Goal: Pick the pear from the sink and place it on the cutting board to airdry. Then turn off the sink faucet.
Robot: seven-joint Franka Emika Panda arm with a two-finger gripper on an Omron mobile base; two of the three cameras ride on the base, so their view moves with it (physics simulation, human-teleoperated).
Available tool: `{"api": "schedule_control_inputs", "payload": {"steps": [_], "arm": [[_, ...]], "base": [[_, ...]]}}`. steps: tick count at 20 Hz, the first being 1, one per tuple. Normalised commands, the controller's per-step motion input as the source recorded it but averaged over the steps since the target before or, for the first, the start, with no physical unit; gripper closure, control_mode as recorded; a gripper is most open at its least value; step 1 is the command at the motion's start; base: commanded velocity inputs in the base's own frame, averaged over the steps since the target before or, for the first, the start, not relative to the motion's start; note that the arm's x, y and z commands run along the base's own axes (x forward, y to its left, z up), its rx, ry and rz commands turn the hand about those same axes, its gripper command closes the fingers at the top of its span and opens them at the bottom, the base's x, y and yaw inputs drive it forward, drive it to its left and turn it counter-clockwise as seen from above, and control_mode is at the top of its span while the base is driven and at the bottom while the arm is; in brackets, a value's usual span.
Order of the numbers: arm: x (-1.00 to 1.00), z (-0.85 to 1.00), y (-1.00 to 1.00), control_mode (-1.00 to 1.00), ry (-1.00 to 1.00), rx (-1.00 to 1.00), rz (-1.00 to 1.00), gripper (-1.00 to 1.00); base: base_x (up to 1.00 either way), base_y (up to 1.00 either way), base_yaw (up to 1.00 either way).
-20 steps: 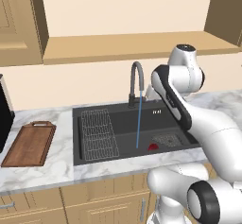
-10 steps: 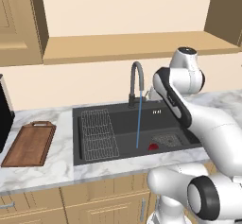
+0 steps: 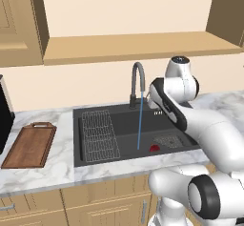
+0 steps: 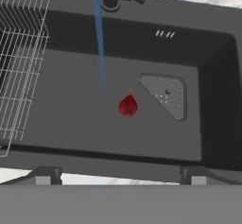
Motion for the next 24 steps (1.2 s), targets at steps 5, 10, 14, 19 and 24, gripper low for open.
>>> {"api": "schedule_control_inputs", "payload": {"steps": [5,10,14,19,24], "arm": [[0.15,-0.34,-0.02,-1.0,-0.01,-0.06,0.07,-1.0],[0.19,-0.3,-0.09,-1.0,0.0,0.0,0.07,-1.0],[0.2,-0.28,-0.16,-1.0,0.0,0.0,0.07,-1.0],[0.18,-0.28,-0.09,-1.0,0.0,0.0,0.05,-1.0],[0.17,-0.34,-0.04,-1.0,0.0,0.0,0.04,-1.0]], "base": [[0.0,0.0,0.0],[0.0,0.0,0.0],[0.0,0.0,0.0],[0.0,0.0,0.0],[0.0,0.0,0.0]]}}
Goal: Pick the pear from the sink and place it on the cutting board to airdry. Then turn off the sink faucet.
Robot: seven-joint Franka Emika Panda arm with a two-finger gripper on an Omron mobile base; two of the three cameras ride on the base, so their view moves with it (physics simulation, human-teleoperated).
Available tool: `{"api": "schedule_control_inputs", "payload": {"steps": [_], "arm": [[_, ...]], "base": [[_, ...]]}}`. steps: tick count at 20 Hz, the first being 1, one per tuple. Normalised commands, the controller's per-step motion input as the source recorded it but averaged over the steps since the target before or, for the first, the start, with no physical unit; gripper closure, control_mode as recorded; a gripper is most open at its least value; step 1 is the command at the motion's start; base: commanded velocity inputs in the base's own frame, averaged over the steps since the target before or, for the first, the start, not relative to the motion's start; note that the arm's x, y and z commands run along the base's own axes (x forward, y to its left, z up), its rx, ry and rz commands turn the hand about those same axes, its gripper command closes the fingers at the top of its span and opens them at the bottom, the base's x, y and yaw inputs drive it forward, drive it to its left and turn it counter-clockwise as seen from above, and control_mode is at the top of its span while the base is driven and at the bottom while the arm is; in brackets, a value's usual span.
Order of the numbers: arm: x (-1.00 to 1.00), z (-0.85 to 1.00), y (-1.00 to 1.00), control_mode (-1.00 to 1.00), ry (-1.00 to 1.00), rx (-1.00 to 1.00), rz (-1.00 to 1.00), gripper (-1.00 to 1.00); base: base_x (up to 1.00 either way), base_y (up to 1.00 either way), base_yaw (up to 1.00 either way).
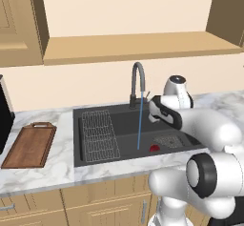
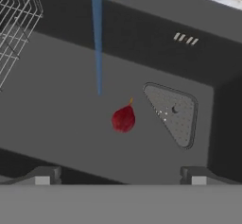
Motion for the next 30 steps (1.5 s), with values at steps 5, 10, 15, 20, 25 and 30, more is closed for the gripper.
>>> {"api": "schedule_control_inputs", "payload": {"steps": [5,10,15,20,25,30], "arm": [[0.13,-0.3,-0.01,-1.0,0.0,0.0,0.0,-1.0],[0.02,-0.22,0.0,-1.0,0.0,0.0,0.0,-1.0],[0.01,-0.24,-0.09,-1.0,0.0,0.05,-0.01,-1.0],[0.05,-0.21,-0.09,-1.0,0.0,0.07,-0.03,-1.0],[0.08,-0.17,-0.01,-1.0,0.0,0.04,-0.04,-1.0],[0.04,-0.18,0.0,-1.0,0.0,0.0,-0.03,-1.0]], "base": [[0.0,0.0,0.0],[0.0,0.0,0.0],[0.0,0.0,0.0],[0.0,0.0,0.0],[0.0,0.0,0.0],[0.0,0.0,0.0]]}}
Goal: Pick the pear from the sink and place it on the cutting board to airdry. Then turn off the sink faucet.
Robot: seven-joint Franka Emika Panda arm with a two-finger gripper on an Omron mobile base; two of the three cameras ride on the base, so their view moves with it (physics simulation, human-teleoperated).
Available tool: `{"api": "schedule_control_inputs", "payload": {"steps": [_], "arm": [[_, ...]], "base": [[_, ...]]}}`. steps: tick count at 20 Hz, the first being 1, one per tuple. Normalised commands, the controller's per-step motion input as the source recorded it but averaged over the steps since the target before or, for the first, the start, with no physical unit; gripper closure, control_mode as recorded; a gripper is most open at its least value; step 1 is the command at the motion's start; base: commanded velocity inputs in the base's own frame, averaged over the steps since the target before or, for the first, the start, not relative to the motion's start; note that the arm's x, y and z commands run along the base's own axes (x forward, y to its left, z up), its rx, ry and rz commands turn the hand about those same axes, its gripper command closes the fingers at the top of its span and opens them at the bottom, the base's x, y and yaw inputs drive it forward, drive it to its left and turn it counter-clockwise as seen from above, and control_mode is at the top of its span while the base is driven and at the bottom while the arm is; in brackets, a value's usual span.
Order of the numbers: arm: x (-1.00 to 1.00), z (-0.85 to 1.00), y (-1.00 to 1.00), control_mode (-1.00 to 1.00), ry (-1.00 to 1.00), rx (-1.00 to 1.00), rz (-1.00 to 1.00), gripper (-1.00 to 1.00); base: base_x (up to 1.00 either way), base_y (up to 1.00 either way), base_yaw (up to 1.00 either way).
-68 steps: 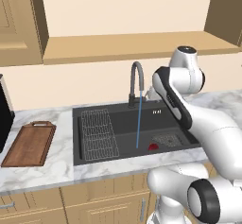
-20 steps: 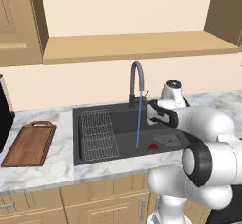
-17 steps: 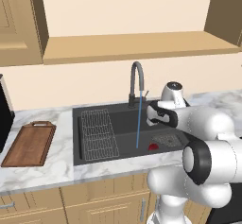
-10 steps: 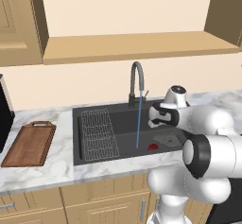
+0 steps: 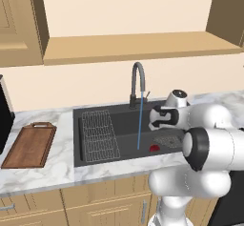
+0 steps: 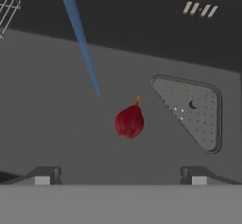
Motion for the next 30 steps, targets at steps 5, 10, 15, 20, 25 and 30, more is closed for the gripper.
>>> {"api": "schedule_control_inputs", "payload": {"steps": [5,10,15,20,25,30], "arm": [[0.05,-0.22,0.0,-1.0,0.0,0.0,-0.05,-1.0],[0.02,-0.27,0.0,-1.0,0.02,0.01,-0.03,-1.0],[0.0,-0.28,0.0,-1.0,0.02,0.01,-0.01,-1.0],[0.03,-0.26,-0.01,-1.0,0.02,0.0,-0.02,-1.0],[0.04,-0.25,0.0,-1.0,0.02,0.01,-0.02,-1.0],[0.01,-0.22,0.0,-1.0,0.02,0.0,-0.01,-1.0]], "base": [[0.0,0.0,0.0],[0.0,0.0,0.0],[0.0,0.0,0.0],[0.0,0.0,0.0],[0.0,0.0,0.0],[0.0,0.0,0.0]]}}
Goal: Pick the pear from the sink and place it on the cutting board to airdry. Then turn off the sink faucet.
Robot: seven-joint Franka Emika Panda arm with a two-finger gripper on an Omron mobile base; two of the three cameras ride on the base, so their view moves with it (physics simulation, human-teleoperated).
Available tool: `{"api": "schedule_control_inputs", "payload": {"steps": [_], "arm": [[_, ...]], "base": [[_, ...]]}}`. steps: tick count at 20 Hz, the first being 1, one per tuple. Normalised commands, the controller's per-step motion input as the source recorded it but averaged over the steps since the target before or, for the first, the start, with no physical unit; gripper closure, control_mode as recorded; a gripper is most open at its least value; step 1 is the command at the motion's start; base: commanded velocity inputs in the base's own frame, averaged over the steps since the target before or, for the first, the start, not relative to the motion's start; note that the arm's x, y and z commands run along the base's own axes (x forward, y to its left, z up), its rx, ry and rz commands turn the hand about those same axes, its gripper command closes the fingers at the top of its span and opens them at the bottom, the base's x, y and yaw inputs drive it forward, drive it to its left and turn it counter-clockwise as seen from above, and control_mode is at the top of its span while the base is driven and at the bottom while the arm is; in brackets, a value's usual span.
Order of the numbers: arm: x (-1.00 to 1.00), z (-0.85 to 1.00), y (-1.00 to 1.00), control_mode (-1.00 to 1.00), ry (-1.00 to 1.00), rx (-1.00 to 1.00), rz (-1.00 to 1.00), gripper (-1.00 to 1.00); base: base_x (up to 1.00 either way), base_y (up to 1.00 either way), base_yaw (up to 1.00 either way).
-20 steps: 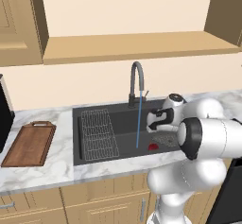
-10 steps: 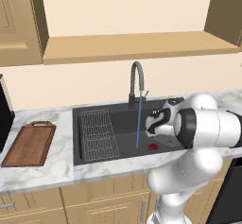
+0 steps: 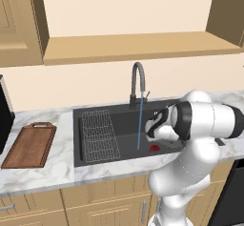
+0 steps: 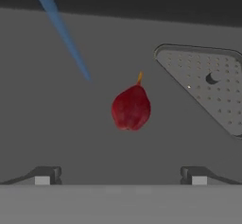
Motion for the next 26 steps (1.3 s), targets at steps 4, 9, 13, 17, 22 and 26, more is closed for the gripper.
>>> {"api": "schedule_control_inputs", "payload": {"steps": [4,9,13,17,22,26], "arm": [[0.04,-0.19,0.0,-1.0,0.01,0.0,-0.01,-1.0],[0.11,-0.21,0.0,-1.0,0.0,0.0,-0.01,-1.0],[0.17,-0.23,0.0,-1.0,0.0,0.0,-0.01,-1.0],[0.12,-0.22,0.0,-1.0,0.0,0.0,-0.01,-1.0],[0.09,-0.2,0.0,-1.0,0.0,0.0,0.0,-1.0],[0.11,-0.2,0.0,-1.0,0.0,0.0,0.0,-1.0]], "base": [[0.0,0.0,0.0],[0.0,0.0,0.0],[0.0,0.0,0.0],[0.0,0.0,0.0],[0.0,0.0,0.0],[0.0,0.0,0.0]]}}
